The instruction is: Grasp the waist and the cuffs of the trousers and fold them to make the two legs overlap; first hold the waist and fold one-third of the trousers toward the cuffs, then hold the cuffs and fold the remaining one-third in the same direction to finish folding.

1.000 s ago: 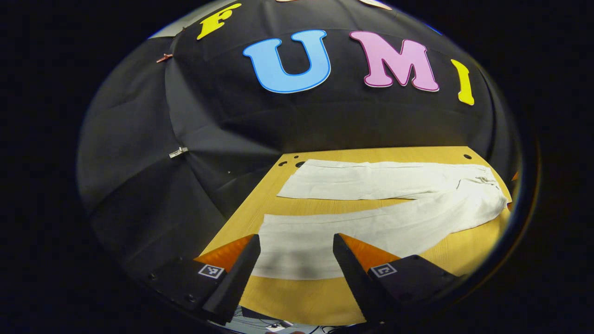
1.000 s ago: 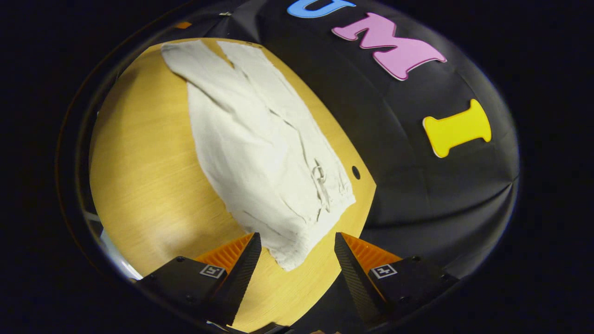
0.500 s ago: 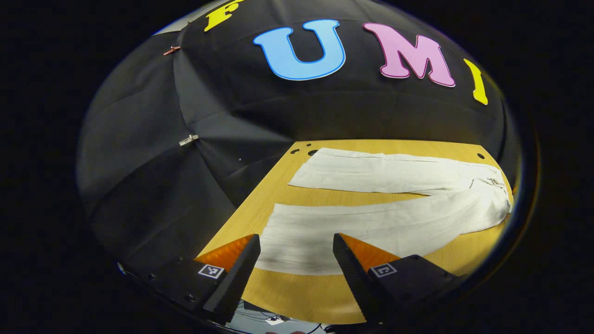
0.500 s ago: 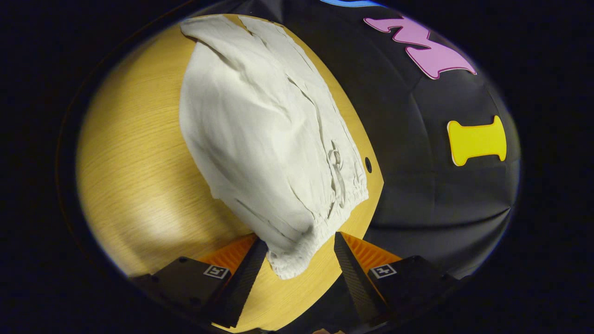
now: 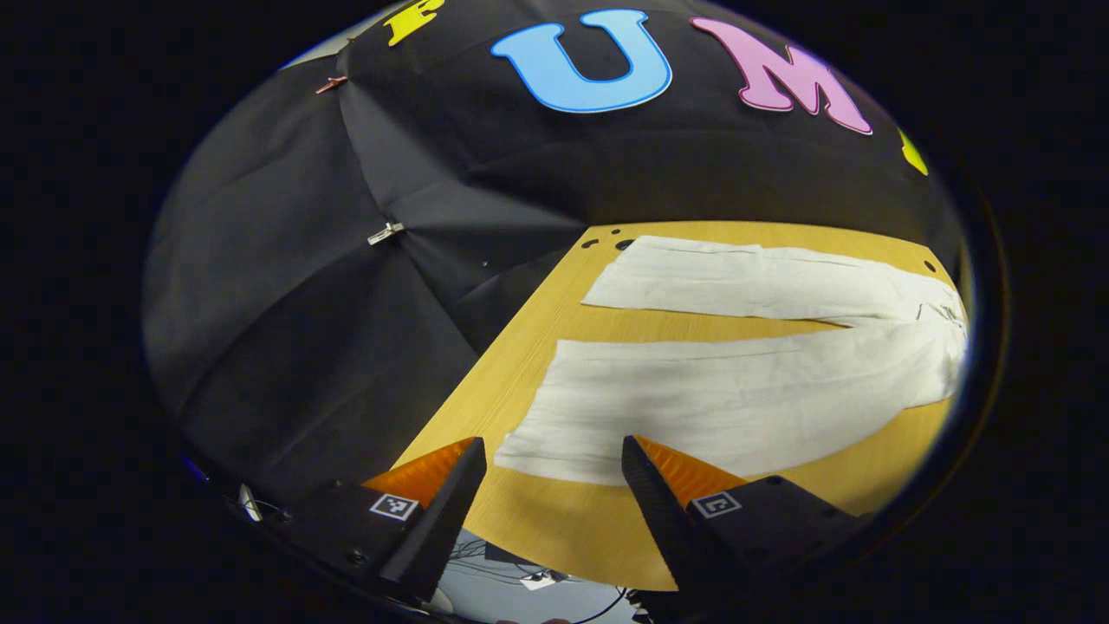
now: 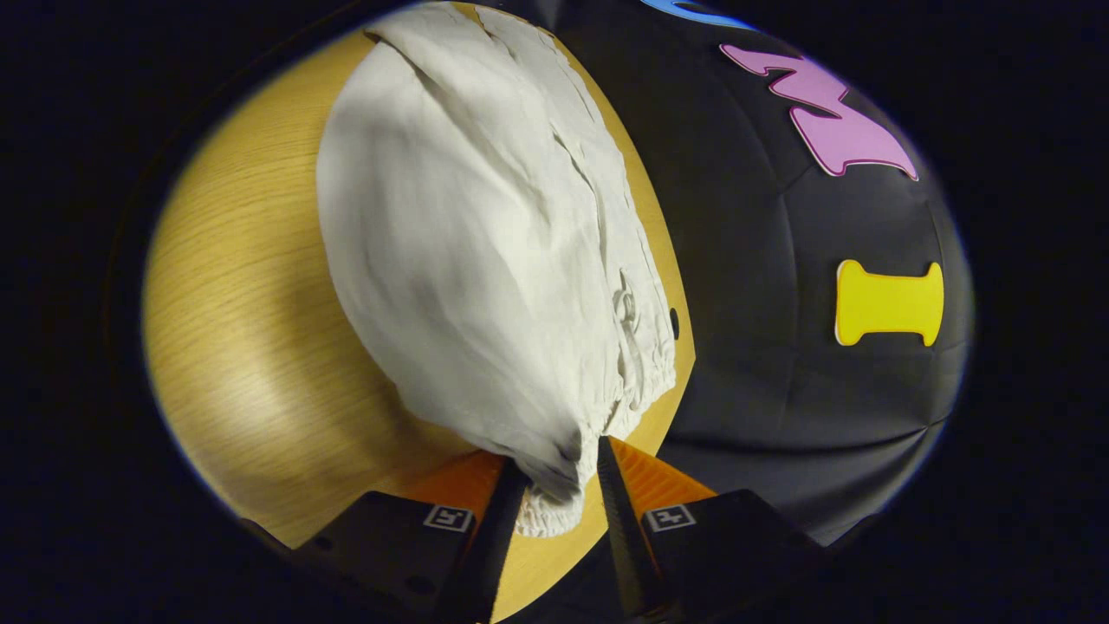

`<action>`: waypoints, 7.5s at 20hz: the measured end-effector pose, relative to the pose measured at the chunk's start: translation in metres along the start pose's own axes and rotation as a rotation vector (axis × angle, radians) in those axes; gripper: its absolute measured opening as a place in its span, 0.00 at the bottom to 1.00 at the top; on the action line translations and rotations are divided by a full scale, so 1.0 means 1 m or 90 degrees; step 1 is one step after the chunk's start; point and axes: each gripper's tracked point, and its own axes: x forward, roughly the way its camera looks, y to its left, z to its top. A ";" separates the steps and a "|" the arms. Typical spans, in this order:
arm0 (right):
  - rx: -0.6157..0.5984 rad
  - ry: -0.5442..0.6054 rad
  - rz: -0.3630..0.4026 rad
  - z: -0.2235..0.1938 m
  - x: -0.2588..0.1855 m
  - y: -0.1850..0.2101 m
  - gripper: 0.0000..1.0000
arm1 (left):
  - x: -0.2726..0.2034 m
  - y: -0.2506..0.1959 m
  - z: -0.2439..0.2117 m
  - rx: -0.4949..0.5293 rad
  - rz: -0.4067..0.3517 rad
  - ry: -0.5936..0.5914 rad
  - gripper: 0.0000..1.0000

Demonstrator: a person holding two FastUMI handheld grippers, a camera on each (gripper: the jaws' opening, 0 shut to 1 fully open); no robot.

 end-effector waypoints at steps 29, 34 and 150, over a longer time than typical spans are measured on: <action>-0.080 -0.011 0.143 -0.003 0.002 0.013 0.05 | 0.125 0.031 -0.065 0.918 -0.205 -0.019 0.81; -0.109 -0.015 0.129 -0.003 -0.001 0.014 0.05 | 0.133 0.020 -0.068 0.911 -0.214 0.007 0.58; 1.064 0.005 -0.127 0.035 0.065 -0.215 0.12 | 0.047 -0.066 0.062 -0.246 -0.216 0.030 0.96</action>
